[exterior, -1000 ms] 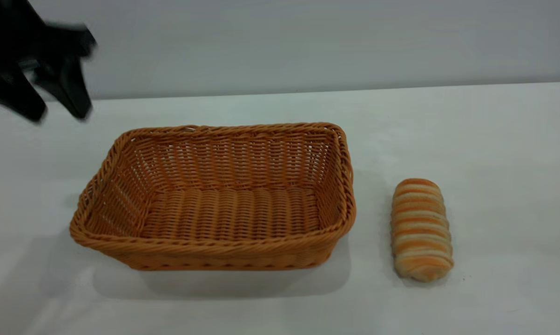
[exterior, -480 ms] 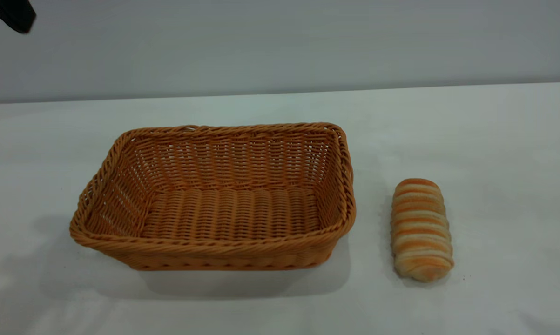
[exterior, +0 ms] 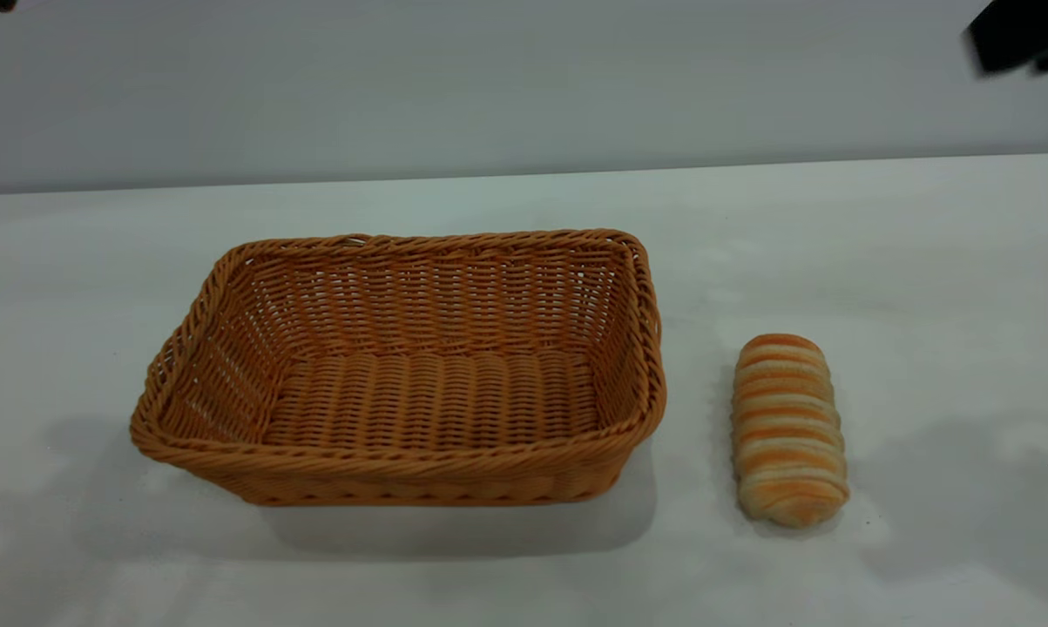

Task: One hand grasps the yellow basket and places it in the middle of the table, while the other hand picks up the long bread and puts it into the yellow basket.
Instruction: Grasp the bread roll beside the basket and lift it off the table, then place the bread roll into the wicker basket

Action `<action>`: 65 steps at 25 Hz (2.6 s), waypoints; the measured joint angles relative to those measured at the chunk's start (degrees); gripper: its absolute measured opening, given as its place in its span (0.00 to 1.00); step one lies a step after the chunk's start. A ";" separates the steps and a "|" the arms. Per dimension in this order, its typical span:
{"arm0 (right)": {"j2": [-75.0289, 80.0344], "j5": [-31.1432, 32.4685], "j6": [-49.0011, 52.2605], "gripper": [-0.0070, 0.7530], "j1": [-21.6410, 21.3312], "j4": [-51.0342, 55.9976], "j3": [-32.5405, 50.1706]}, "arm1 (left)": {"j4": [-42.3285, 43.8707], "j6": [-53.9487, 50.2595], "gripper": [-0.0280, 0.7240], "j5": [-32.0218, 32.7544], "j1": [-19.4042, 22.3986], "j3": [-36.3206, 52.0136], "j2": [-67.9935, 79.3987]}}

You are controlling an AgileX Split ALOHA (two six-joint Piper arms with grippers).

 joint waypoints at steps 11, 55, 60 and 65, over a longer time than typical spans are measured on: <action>22.16 -11.88 -0.11 0.53 5.50 1.57 -4.37 | 0.06 0.00 0.76 0.90 0.00 0.00 -0.35; 22.42 -2.25 -4.48 0.04 18.97 5.12 -16.20 | 0.06 0.06 0.76 5.34 0.00 0.00 -0.40; 27.55 -1.72 -4.96 0.04 27.03 6.14 -21.92 | 0.06 0.06 0.76 5.73 0.00 0.00 -0.40; 34.64 -1.18 -4.89 0.07 30.19 7.75 -26.55 | 0.01 2.54 0.76 6.53 0.00 0.00 -0.40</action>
